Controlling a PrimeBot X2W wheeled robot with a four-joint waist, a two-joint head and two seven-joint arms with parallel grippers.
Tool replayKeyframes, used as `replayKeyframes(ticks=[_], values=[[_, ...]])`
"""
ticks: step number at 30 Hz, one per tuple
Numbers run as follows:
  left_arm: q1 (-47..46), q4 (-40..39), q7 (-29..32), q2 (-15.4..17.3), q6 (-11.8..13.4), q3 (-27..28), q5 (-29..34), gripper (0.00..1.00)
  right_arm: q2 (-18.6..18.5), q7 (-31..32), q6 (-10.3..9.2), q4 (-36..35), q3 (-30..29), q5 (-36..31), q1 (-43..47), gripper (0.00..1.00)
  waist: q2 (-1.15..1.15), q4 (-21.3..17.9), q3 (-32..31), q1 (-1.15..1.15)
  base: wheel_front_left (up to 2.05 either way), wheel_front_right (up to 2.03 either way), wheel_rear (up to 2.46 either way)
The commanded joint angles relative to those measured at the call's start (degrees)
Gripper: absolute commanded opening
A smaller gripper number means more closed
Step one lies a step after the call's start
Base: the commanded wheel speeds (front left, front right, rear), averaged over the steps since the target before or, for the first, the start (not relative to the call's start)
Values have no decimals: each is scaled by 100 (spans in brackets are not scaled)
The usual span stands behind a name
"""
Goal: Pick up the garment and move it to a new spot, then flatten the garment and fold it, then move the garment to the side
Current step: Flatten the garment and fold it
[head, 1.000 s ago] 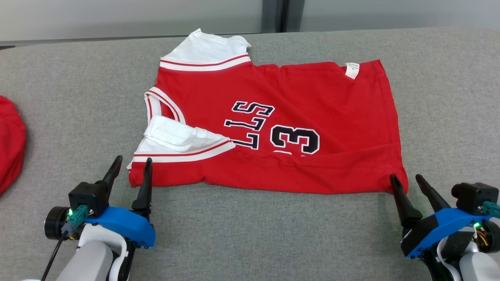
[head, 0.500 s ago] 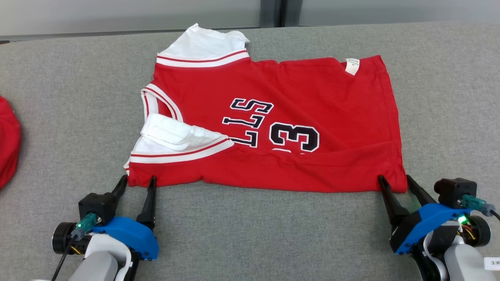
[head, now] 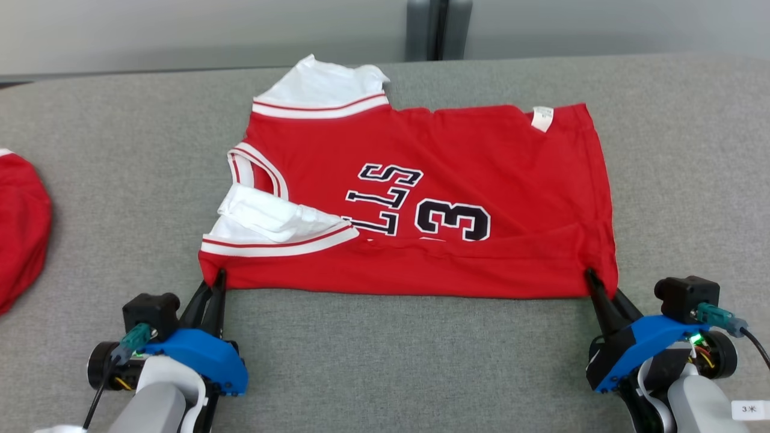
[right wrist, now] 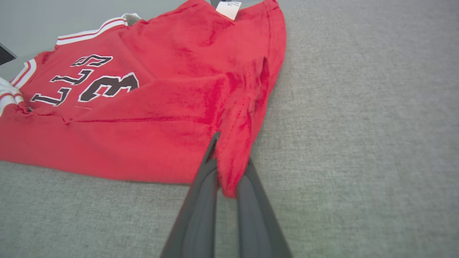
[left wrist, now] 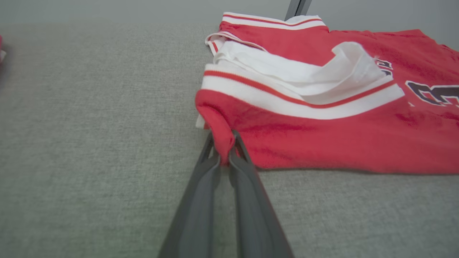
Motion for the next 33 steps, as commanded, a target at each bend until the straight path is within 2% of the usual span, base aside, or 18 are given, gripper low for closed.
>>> replayKeyframes(ticks=[1, 9, 19, 24, 29, 30, 31, 33], values=[[109, -61, -63, 22, 48, 74, -30, 0, -26, -46, 3, -2, 17, 48, 67, 0, 0, -19, -84, 0, 0, 0, 0], [968, -767, -163, 34, 336, 261, -73, 0, 15, -48, 2, -231, -28, 301, 609, 0, 0, 128, -556, 0, 0, 0, 0], [2244, -1862, -166, -1, 822, 333, -146, 0, 177, 254, 2, -1021, -250, 304, 1687, 0, 0, 355, -867, 0, 0, 0, 0], [2503, -2181, -73, 22, 942, 276, -163, 0, 227, 511, 2, -1481, -408, 235, 2116, 0, 0, 421, -883, 0, 0, 0, 0], [2568, -2266, -4, -1, 971, 238, -180, 0, 247, 693, 2, -1657, -481, 157, 2248, 0, 0, 383, -828, 0, 0, 0, 0], [2580, -2247, -14, -2, 972, 257, -200, 8, 260, 744, 2, -1665, -476, 147, 2262, 4, 0, 363, -830, 0, 0, 0, 0], [2582, -2175, -53, -19, 982, 287, -201, 100, 279, 803, 2, -1662, -466, 115, 2243, 100, 0, 315, -836, 0, 0, 0, 0], [2507, -2147, -114, 1, 990, 356, -115, 100, 296, 704, 3, -1692, -496, 42, 2134, 100, 0, 265, -854, 0, 0, 0, 0]])
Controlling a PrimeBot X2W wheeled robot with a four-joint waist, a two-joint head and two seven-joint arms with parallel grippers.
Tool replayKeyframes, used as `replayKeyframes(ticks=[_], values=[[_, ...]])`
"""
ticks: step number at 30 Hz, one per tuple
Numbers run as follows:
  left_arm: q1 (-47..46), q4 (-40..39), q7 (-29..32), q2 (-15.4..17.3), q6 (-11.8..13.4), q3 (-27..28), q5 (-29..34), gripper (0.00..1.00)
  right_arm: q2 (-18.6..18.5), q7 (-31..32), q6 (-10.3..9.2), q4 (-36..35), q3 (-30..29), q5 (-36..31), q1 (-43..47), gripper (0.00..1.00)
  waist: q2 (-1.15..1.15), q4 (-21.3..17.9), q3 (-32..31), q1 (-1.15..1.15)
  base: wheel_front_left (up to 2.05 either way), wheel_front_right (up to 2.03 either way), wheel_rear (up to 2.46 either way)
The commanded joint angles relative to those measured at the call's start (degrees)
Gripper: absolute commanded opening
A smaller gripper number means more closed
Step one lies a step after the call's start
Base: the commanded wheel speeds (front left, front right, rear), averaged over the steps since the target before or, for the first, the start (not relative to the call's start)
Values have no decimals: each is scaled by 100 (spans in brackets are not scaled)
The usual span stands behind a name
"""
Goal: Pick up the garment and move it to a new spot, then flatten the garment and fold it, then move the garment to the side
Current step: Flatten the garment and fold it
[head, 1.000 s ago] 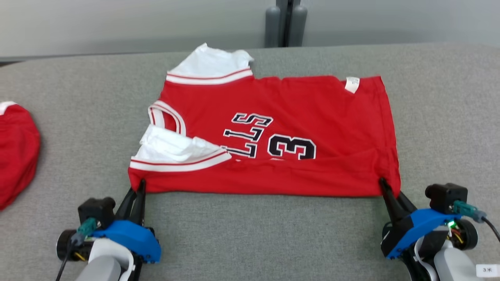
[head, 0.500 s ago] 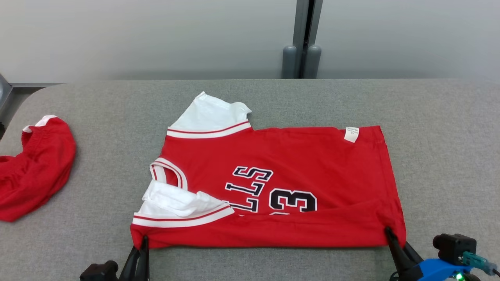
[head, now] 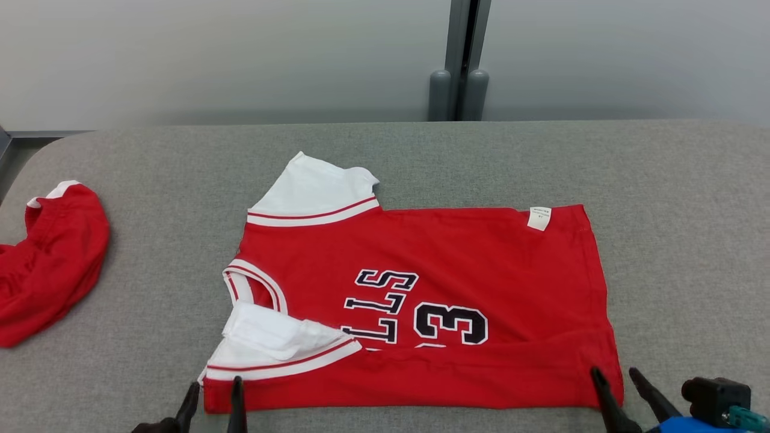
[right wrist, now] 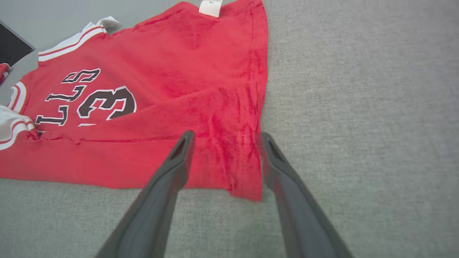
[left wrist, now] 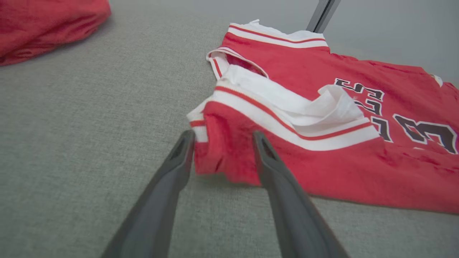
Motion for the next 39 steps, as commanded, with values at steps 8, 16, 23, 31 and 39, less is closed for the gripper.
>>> replayKeyframes(ticks=[8, 16, 23, 31, 39], values=[[-391, -540, -90, 28, 127, 477, 538, 100, -42, -701, 3, -268, -227, -268, -600, 100, 0, -140, -60, 1, 0, 0, 0], [-638, -867, -94, 33, -27, 881, 1025, 100, 40, -1166, 3, -249, -130, -457, -970, 100, 0, -224, -199, 1, 0, 0, 0], [-797, -680, -94, 9, -227, 1036, 1172, 100, 133, -1313, 3, -142, -105, -614, -949, 100, 0, -224, -399, 1, 0, 0, 0], [-648, -390, -71, 79, -307, 995, 1206, 100, 195, -1298, 3, -220, -118, -752, -684, 100, 0, -212, -594, 1, 0, 0, 0], [-614, -344, 53, 171, -275, 942, 1231, 100, 208, -1208, 3, -383, -66, -798, -544, 100, 0, -157, -657, 1, 0, 0, 0]])
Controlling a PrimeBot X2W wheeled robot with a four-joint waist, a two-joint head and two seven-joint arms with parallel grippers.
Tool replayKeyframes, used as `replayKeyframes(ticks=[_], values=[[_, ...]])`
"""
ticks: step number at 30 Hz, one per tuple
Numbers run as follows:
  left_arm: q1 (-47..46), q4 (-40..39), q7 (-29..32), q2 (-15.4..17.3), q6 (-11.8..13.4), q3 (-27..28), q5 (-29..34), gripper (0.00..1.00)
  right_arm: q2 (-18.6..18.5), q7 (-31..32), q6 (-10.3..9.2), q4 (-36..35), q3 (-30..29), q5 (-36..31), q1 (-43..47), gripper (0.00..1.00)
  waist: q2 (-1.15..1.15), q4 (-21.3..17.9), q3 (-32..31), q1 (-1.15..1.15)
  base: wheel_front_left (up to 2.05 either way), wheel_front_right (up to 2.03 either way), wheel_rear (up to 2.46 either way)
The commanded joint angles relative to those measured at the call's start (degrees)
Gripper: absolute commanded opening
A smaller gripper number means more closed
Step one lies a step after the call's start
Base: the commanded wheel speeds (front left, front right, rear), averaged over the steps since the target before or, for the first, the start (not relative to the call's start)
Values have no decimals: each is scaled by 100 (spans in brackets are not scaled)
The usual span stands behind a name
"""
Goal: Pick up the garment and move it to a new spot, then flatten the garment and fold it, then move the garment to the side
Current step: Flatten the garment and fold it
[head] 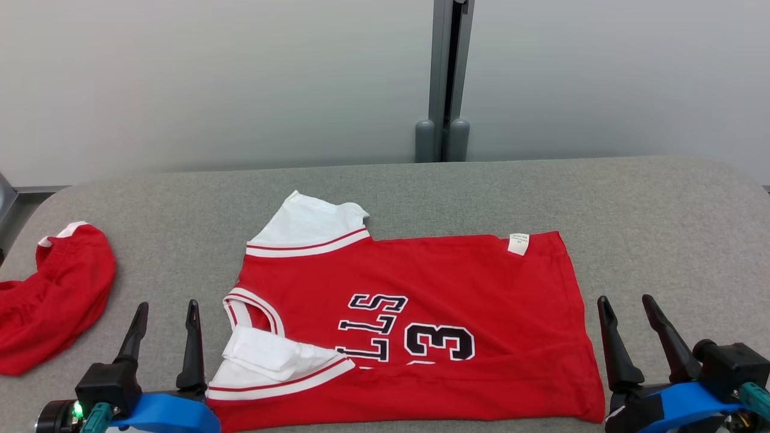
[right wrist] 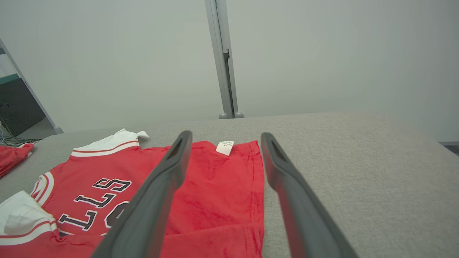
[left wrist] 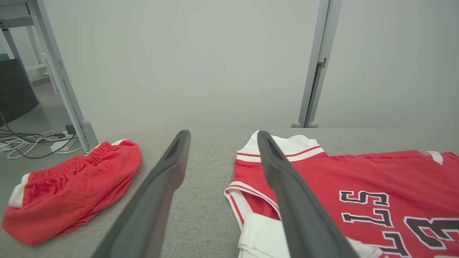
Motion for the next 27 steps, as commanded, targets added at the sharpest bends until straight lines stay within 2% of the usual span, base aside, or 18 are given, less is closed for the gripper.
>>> replayKeyframes(ticks=[1, 22, 27], values=[[50, -38, 20, 32, 31, 3, 29, 100, 9, 16, 3, -33, 6, -46, 49, 100, 0, 9, -2, 0, 0, 0, 0], [88, -112, 102, 99, 127, -67, -30, 100, 12, 50, 3, -13, 45, -8, 107, 100, 0, 35, -37, 0, 0, 0, 0], [-17, -58, 96, 131, 74, -48, -79, 100, 12, 47, 3, 13, 24, 5, 63, 100, 0, 34, -7, 0, 0, 0, 0]])
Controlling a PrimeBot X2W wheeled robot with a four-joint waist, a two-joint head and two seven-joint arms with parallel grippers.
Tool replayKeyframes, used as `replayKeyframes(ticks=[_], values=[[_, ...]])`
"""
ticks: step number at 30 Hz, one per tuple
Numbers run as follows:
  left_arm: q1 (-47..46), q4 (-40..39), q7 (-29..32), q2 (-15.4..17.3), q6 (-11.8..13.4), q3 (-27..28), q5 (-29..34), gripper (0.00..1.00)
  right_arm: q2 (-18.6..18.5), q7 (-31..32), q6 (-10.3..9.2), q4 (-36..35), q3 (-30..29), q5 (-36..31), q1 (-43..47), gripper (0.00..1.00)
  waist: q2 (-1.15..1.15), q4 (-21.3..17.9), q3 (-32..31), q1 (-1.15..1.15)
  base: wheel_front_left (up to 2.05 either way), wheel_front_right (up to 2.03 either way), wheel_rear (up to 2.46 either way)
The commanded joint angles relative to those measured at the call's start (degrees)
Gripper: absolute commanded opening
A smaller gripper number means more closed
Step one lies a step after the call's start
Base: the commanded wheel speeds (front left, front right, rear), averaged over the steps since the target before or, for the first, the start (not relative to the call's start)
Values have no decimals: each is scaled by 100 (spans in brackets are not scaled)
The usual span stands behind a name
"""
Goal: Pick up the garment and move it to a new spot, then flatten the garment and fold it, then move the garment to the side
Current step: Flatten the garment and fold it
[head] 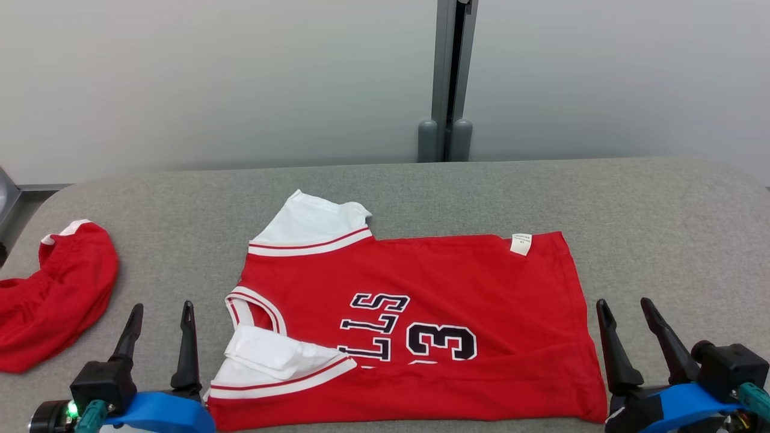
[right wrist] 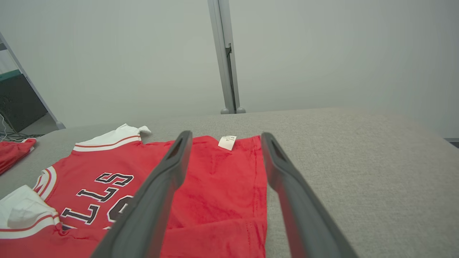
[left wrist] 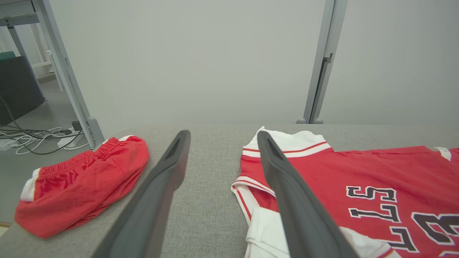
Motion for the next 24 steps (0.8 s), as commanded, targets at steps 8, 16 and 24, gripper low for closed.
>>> replayKeyframes(ticks=[8, 16, 24], values=[[-910, 8, 276, 280, -260, 54, -65, 100, -91, 217, 2, 67, -227, -204, -556, 100, 0, -59, 280, 0, 0, 0, 0], [-2536, 415, 819, 565, -750, -48, -76, 100, -337, 607, 3, 384, -209, -53, -1902, 100, 0, -295, 1032, 0, 0, 0, 0], [-4177, 1125, 1394, 597, -1172, -309, -59, 100, -597, 1086, 3, 924, 121, -51, -3035, 100, 0, -482, 2020, 0, 0, 0, 0]])
